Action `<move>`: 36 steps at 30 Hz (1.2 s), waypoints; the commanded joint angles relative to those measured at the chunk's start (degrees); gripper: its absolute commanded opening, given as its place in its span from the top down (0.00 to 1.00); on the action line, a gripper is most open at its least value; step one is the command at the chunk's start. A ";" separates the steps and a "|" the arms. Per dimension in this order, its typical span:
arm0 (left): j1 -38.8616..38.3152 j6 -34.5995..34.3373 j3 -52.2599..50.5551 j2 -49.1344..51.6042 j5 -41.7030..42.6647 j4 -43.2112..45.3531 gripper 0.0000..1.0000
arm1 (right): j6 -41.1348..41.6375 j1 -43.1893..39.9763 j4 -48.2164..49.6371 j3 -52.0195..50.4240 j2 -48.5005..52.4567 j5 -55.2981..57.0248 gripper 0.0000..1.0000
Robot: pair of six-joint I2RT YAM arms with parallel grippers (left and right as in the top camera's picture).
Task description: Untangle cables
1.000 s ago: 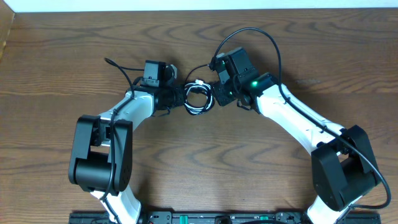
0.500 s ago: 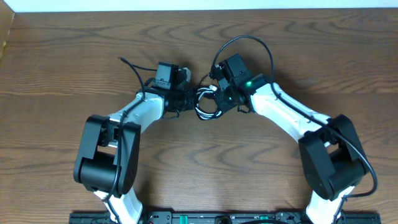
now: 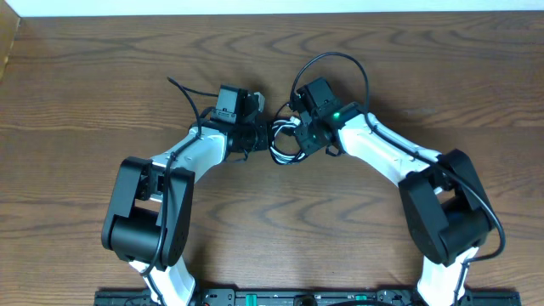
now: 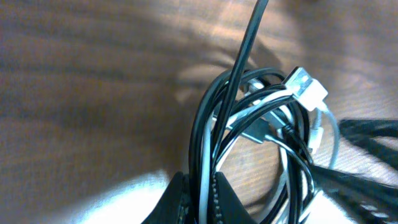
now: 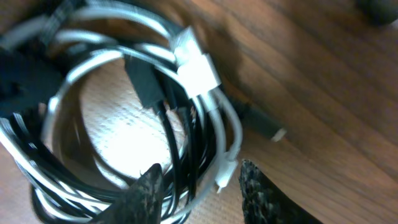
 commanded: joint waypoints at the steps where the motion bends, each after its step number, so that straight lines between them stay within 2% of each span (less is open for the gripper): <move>1: 0.13 1.14 0.26 0.90 0.50 2.03 0.92 | -0.20 0.15 0.96 -0.37 1.22 1.07 0.67; 9: 0.13 1.18 0.26 0.92 0.26 2.93 0.92 | 2.36 0.17 5.05 -0.37 1.38 1.14 0.78; 15: -0.31 1.16 0.24 0.96 -4.68 1.84 0.92 | 2.36 0.17 6.58 -0.37 1.44 2.21 0.87; 17: -0.33 1.14 0.24 0.96 -4.68 1.64 0.92 | 2.34 0.20 6.82 -0.37 1.44 2.23 0.87; 19: -0.35 1.16 0.24 0.96 -4.68 1.62 0.92 | 2.36 0.17 7.21 -0.39 1.44 2.25 0.75; 21: -0.37 1.14 0.24 0.96 -4.66 1.60 0.92 | 2.36 0.17 7.45 -0.39 1.44 2.97 0.70; 23: -0.37 1.14 0.24 0.96 -4.66 1.40 0.93 | 2.36 0.17 7.89 -0.39 1.44 4.13 0.69; 27: -0.37 1.14 0.24 0.96 -4.66 0.94 0.92 | 3.85 0.20 8.76 -0.39 1.46 4.09 0.71; 30: -0.37 1.14 0.24 0.96 -4.66 0.76 0.92 | 6.14 0.20 9.14 -0.39 1.46 4.07 0.79; 36: -0.35 1.11 0.24 0.96 -4.61 0.31 0.92 | 7.50 0.24 9.57 -0.39 1.46 4.07 0.79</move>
